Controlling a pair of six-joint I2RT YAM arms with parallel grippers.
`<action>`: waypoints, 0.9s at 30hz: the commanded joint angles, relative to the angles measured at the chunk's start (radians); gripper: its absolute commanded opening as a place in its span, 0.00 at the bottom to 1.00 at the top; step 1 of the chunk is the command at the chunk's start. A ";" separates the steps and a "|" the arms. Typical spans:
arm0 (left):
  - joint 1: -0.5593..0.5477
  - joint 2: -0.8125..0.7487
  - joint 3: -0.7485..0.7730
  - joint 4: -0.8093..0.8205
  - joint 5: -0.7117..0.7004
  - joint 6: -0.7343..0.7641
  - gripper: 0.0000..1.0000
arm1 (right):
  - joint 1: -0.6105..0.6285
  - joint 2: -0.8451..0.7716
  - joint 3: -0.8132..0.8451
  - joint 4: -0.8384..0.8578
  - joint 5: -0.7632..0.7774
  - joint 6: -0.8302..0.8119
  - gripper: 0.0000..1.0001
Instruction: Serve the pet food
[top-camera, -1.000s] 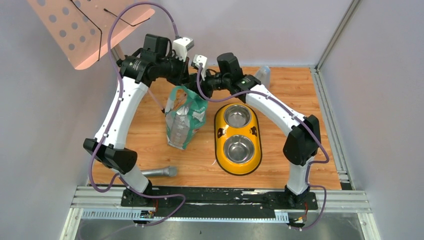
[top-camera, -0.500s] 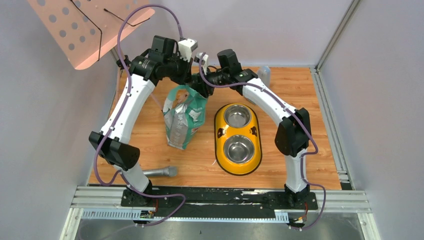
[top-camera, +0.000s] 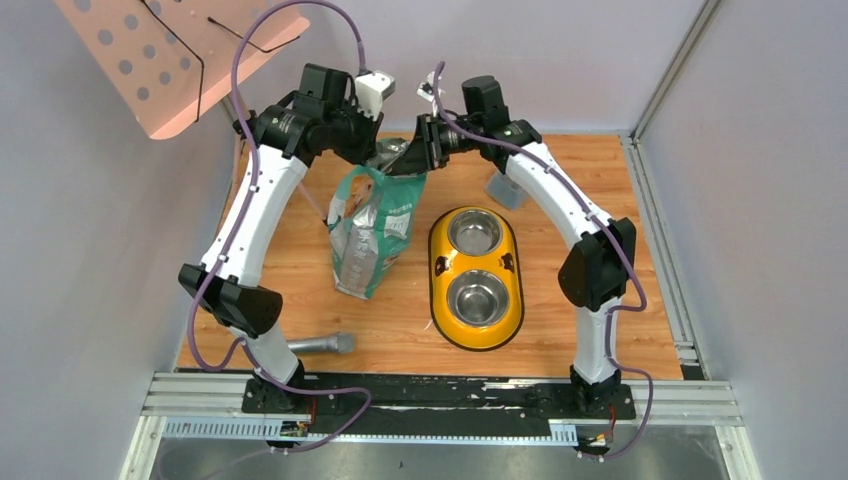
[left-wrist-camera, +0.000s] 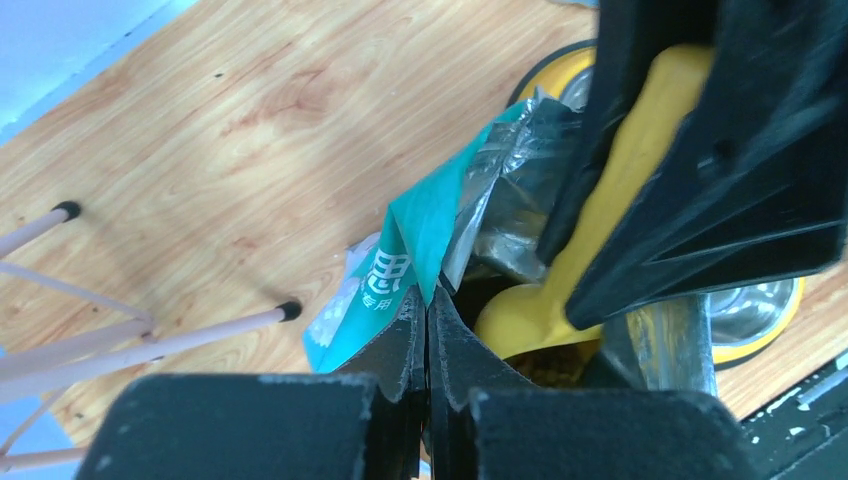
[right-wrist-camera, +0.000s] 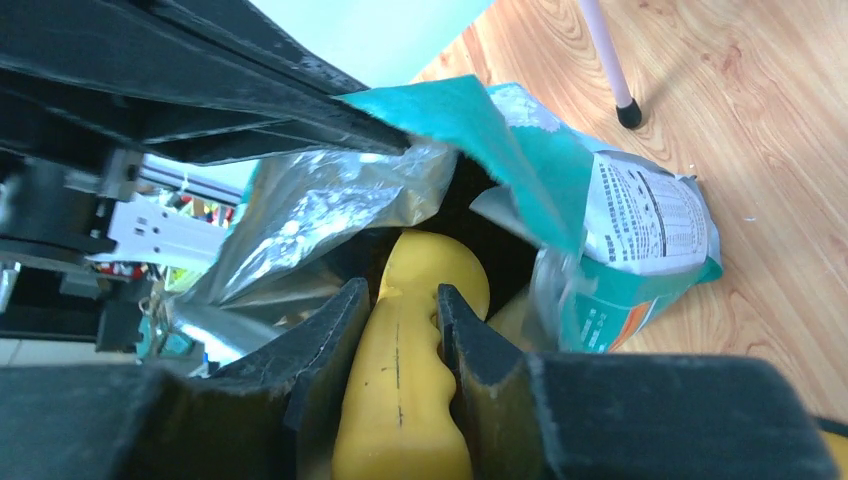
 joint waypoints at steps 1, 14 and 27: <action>0.015 -0.015 0.056 0.028 -0.072 0.080 0.00 | -0.013 -0.090 0.066 -0.033 0.036 0.130 0.00; 0.013 0.005 0.145 0.015 -0.055 0.120 0.00 | -0.017 -0.159 0.116 -0.043 0.237 0.194 0.00; 0.011 -0.007 0.172 -0.093 0.071 0.185 0.00 | -0.195 -0.069 0.044 0.075 -0.029 0.443 0.00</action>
